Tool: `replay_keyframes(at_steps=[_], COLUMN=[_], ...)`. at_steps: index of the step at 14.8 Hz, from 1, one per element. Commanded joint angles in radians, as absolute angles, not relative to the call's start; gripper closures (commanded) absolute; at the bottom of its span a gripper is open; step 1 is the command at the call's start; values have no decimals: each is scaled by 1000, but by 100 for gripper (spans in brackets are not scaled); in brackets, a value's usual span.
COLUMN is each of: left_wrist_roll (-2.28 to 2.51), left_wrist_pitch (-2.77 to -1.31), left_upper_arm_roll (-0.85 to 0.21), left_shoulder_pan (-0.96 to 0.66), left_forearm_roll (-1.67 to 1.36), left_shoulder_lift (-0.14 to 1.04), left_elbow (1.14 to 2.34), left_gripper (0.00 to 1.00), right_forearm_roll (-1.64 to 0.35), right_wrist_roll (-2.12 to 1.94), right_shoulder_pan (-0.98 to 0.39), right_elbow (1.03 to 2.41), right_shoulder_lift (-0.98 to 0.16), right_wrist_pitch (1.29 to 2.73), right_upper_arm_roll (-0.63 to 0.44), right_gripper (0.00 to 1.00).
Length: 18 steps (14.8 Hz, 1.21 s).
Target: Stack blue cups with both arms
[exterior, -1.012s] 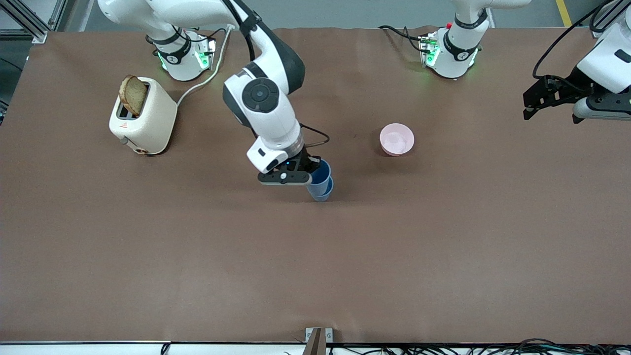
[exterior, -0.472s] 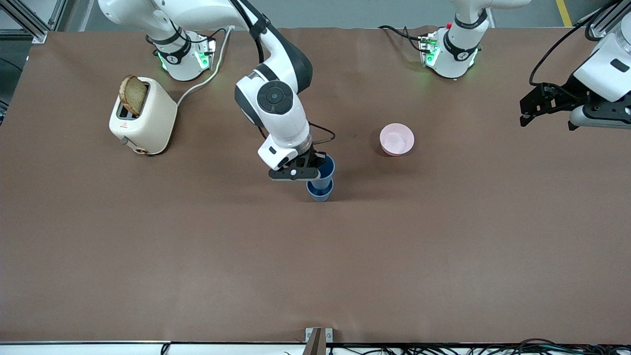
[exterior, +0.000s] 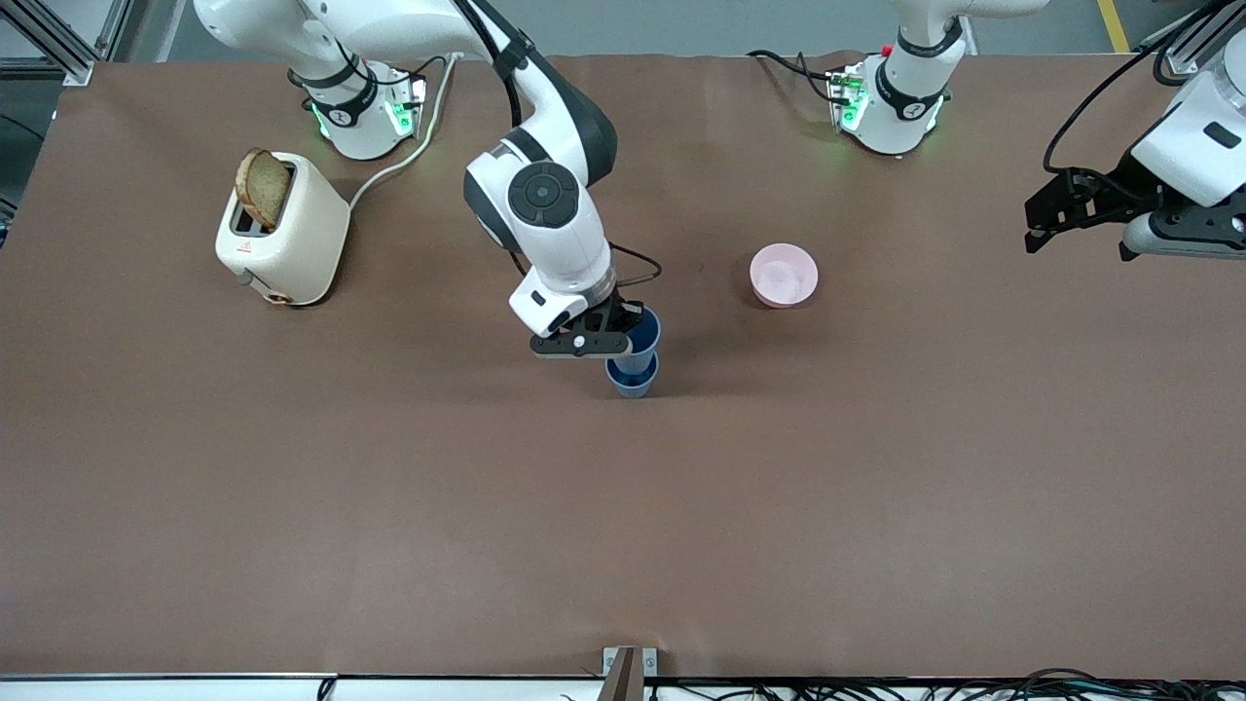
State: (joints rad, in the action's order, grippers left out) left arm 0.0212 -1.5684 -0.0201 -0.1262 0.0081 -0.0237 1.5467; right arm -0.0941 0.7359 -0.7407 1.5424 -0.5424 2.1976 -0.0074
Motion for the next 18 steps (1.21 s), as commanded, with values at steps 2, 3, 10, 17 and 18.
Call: replay_keyframes(at_steps=[2, 3, 10, 17, 18], left_wrist_roll=[25, 25, 9, 11, 11], left_wrist_pitch=[-1568, -1566, -1552, -1543, -1542], left_upper_arm_roll=[-21, -21, -21, -21, -21], left_shoulder_pan=[-121, -121, -121, -123, -123], left_forearm_roll=[-9, -9, -9, -9, -9], left_shoulder_lift=[-34, -35, -46, -55, -57], left_elbow=[1549, 1549, 1543, 1546, 1548], left_gripper=[0, 0, 0, 0, 0], right_forearm_roll=[-87, -87, -83, -62, -28], right_wrist_roll=[744, 741, 747, 660, 617], right_shoulder_pan=[-749, -749, -730, -531, -488], right_elbow=[1551, 1551, 1546, 1566, 1566], right_shoulder_lift=[-580, -580, -552, -255, -226], right_wrist_pitch=[2255, 2255, 2246, 1962, 1916], right_upper_arm_roll=[-17, -17, -29, -113, -114], right_gripper=[93, 89, 1, 0, 0])
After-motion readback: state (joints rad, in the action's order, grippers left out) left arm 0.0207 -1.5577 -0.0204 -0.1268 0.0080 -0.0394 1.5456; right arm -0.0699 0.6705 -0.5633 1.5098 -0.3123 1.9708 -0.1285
